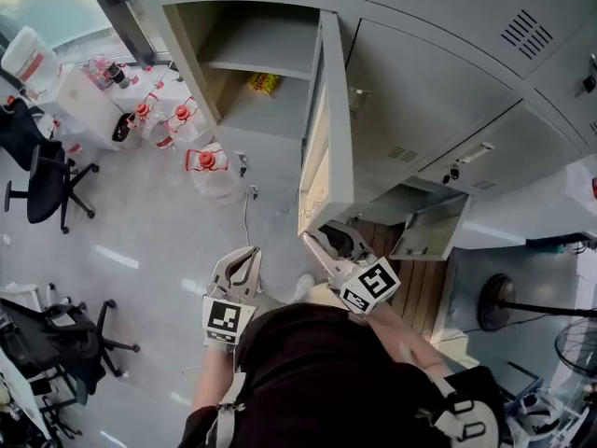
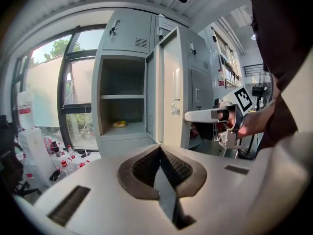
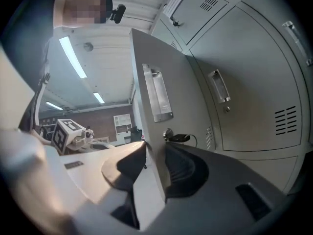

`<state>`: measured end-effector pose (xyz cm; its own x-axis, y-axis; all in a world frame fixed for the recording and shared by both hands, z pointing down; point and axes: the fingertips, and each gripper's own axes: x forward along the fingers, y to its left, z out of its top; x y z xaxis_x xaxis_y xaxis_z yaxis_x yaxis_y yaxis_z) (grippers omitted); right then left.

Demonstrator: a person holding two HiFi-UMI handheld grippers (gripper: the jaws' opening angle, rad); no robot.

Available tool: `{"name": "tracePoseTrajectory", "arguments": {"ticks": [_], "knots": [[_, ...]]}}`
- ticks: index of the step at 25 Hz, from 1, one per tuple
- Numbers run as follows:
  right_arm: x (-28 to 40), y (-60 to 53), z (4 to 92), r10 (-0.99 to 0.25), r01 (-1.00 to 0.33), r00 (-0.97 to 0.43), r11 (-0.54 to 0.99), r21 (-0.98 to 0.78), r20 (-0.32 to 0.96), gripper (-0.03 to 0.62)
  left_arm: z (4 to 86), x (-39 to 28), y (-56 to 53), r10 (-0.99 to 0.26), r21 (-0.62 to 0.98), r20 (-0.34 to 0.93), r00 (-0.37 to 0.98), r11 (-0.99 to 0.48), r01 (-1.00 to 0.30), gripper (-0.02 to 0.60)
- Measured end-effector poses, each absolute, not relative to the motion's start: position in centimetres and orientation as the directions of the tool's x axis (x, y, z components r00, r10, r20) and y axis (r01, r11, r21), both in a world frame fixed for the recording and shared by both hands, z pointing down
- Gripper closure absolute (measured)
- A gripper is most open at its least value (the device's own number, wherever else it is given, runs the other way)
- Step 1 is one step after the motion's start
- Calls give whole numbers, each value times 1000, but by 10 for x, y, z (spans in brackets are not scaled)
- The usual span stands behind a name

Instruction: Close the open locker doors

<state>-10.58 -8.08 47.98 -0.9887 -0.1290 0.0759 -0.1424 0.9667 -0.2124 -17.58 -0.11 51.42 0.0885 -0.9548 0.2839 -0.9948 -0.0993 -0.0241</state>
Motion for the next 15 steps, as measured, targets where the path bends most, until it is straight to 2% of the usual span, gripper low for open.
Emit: {"name": "tracePoseTrajectory", "arguments": {"ticks": [7, 15], "knots": [[-139, -68, 479, -96, -111, -992, 971, -211, 78, 470, 514, -207, 23, -957, -22, 288, 25, -33, -999, 572], [-180, -58, 480, -152, -169, -984, 964, -206, 94, 470, 508, -257, 38, -958, -33, 284, 45, -57, -998, 572]]}}
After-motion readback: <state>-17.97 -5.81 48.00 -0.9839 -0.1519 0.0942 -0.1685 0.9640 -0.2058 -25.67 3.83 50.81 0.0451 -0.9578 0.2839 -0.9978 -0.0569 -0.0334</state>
